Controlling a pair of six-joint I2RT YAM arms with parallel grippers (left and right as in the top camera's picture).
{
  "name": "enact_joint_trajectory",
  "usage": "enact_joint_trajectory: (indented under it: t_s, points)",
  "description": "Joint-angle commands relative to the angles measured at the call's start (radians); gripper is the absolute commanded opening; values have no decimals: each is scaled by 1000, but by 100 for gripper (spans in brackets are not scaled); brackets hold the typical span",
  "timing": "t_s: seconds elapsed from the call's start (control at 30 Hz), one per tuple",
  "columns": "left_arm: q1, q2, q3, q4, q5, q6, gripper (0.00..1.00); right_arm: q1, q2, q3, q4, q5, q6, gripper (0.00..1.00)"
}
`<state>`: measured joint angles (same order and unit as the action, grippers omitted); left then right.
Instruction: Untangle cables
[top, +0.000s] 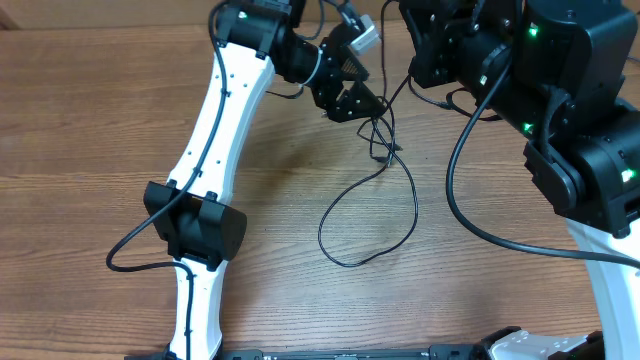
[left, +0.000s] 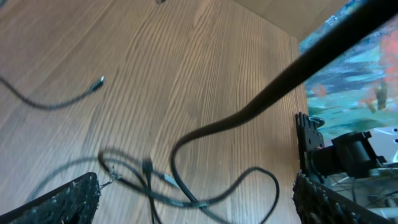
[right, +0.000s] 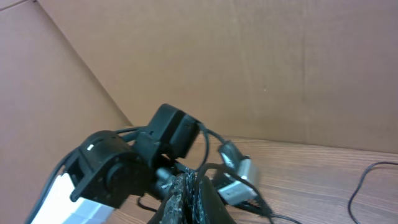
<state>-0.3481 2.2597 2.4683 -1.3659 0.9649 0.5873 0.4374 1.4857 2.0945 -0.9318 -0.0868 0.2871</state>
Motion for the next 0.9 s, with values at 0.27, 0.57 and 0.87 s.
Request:
enact_joint_trajectory:
  t_s: [0.27, 0.57, 0.87]
  points:
    - [1, 9, 1, 185, -267, -328, 100, -3, -26, 21, 53, -227, 61, 4]
    - [0, 9, 1, 208, -476, -375, 99, -3, -79, 22, 152, -277, 69, 4]
    - [9, 9, 1, 142, -774, -375, 99, -3, -133, 22, 173, -132, 63, 4]
